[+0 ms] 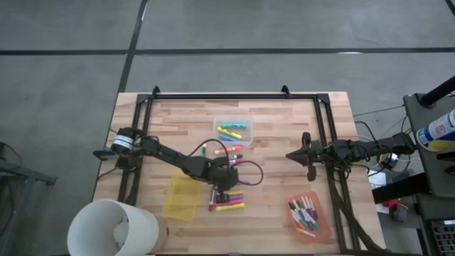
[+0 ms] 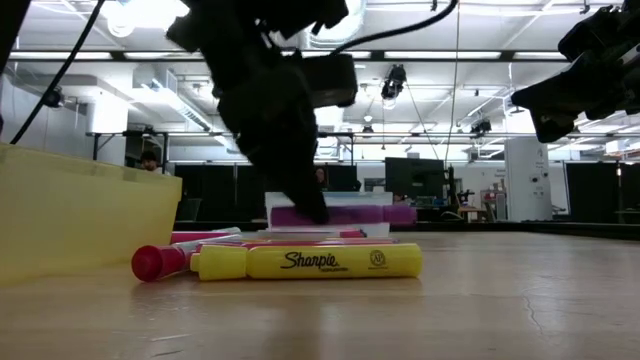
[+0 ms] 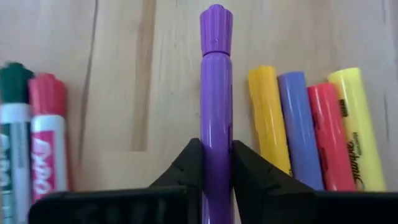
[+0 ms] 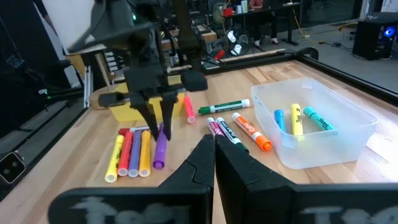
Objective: Pick & Place Markers
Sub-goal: Put the top large purple highlighter pen into the transparent bin
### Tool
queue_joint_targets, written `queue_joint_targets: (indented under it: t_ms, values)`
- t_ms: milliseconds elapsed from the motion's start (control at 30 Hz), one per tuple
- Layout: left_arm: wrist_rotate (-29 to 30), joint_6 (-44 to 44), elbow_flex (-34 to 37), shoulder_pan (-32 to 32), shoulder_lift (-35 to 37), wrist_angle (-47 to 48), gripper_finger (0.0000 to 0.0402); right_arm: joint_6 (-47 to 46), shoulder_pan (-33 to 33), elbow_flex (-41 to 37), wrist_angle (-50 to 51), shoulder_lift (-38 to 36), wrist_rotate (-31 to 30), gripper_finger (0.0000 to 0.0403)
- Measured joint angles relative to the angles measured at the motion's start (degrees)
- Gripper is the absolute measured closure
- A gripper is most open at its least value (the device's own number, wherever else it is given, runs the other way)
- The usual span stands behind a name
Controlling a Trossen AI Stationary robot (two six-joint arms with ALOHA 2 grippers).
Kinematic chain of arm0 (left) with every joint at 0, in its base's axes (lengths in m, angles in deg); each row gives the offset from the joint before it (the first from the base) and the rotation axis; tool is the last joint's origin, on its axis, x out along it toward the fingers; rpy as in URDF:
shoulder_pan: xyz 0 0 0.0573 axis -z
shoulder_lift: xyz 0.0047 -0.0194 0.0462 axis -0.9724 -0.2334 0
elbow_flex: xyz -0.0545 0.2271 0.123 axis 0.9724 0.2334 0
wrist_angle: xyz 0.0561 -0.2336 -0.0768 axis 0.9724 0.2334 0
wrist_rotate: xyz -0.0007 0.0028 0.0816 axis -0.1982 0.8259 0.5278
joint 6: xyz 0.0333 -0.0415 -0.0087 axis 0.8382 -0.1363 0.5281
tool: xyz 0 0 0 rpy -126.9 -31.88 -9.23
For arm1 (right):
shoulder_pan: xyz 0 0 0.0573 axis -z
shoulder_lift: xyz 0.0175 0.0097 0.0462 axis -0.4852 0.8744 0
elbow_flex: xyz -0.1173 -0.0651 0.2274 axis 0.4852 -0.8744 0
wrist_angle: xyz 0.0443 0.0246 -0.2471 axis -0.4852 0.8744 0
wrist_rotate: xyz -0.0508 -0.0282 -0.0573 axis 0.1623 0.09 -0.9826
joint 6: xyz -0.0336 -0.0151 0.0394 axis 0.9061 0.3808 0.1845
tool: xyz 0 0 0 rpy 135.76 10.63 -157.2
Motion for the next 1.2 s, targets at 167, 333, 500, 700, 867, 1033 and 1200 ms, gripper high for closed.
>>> queue_joint_targets:
  t_ms: [167, 333, 500, 700, 867, 1033, 1200]
  values:
    - [1.62, 3.35, -7.01, -1.09, 0.00, 11.05, 0.0344, -0.01, 0.02, 0.00, 0.00, 0.02, 0.02, 0.0394]
    - [8.53, 8.66, -13.55, -3.02, 0.00, 19.91, 0.0335, 0.00, 0.02, 0.00, -0.02, 0.02, 0.02, 0.0394]
    - [10.30, 12.62, -17.16, -6.00, 0.00, 22.42, 0.0338, 0.00, 0.02, 0.00, 0.00, 0.00, 0.00, 0.0394]
    - [13.96, 17.55, -18.05, -10.72, 0.00, 25.35, 0.0338, -0.01, 0.02, 0.00, 0.00, 0.01, 0.01, 0.0394]
    - [15.53, 18.85, -18.05, -15.90, 0.00, 27.78, 0.0338, 0.00, 0.00, 0.00, 0.00, 0.02, 0.00, 0.0394]
    - [14.70, 19.40, -18.05, -20.12, 0.00, 27.73, 0.0337, -0.01, 0.01, 0.00, -0.01, 0.02, 0.02, 0.0394]
    - [13.80, 19.59, -18.02, -22.34, 0.00, 27.67, 0.0337, -0.02, 0.02, 0.00, 0.00, 0.02, 0.02, 0.0394]
